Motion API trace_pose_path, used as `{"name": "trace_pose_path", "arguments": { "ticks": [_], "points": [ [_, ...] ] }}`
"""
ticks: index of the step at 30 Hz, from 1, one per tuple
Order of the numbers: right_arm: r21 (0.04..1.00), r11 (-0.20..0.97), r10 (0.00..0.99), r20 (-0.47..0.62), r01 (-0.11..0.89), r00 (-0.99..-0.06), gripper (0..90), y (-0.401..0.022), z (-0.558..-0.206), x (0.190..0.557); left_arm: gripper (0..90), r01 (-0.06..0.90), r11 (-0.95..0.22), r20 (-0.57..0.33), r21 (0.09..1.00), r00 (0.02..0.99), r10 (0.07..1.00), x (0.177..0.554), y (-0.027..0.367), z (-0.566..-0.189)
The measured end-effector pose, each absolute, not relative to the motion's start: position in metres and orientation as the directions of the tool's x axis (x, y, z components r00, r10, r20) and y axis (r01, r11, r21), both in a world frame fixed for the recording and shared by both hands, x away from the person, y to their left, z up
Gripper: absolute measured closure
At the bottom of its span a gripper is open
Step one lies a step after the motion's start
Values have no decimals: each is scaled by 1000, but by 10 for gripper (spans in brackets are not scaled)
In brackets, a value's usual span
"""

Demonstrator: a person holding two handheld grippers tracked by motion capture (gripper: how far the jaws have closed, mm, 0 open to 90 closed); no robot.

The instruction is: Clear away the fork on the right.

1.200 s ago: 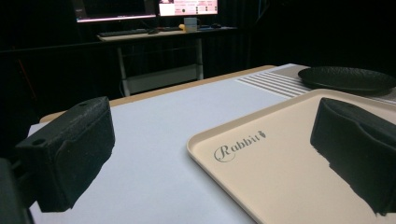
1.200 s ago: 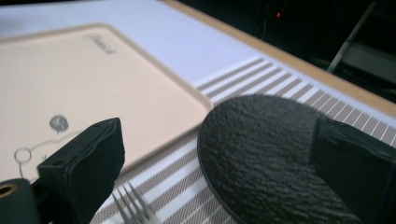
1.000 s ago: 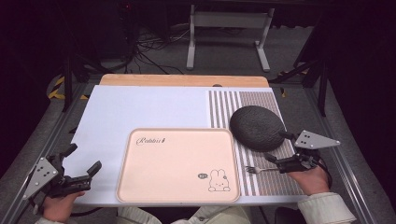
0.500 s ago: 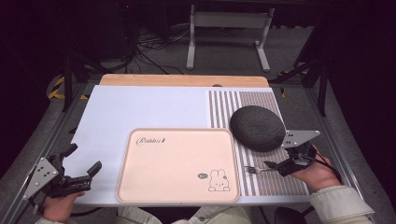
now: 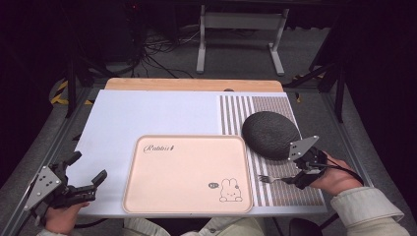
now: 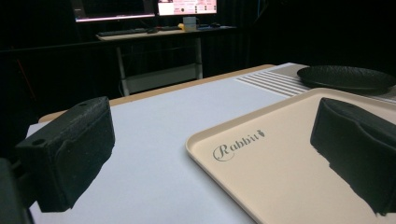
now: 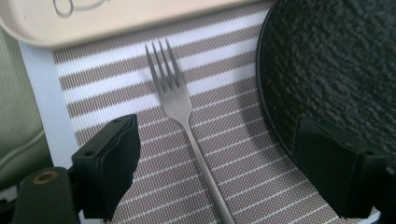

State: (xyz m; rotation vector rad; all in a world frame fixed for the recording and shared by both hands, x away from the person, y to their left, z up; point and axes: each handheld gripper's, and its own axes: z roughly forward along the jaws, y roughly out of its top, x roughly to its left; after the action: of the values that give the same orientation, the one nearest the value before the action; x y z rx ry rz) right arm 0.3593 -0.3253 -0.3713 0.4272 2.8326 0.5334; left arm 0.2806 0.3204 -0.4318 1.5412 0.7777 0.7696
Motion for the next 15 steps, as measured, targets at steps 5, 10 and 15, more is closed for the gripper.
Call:
{"name": "trace_pose_path", "arguments": {
  "ticks": [5,10,15],
  "points": [
    [310,923,284,-152,227,-947,190,-323,-377,362,6,55,-92,46,994,560,827,281,321,-432],
    [313,928,254,-142,200,-957,238,-324,-378,363,6,57,-95,47,994,562,826,281,321,-432],
    [311,937,213,-150,158,-966,400,-328,-385,362,6,55,-90,44,994,560,827,280,321,-432]
  ]
}}
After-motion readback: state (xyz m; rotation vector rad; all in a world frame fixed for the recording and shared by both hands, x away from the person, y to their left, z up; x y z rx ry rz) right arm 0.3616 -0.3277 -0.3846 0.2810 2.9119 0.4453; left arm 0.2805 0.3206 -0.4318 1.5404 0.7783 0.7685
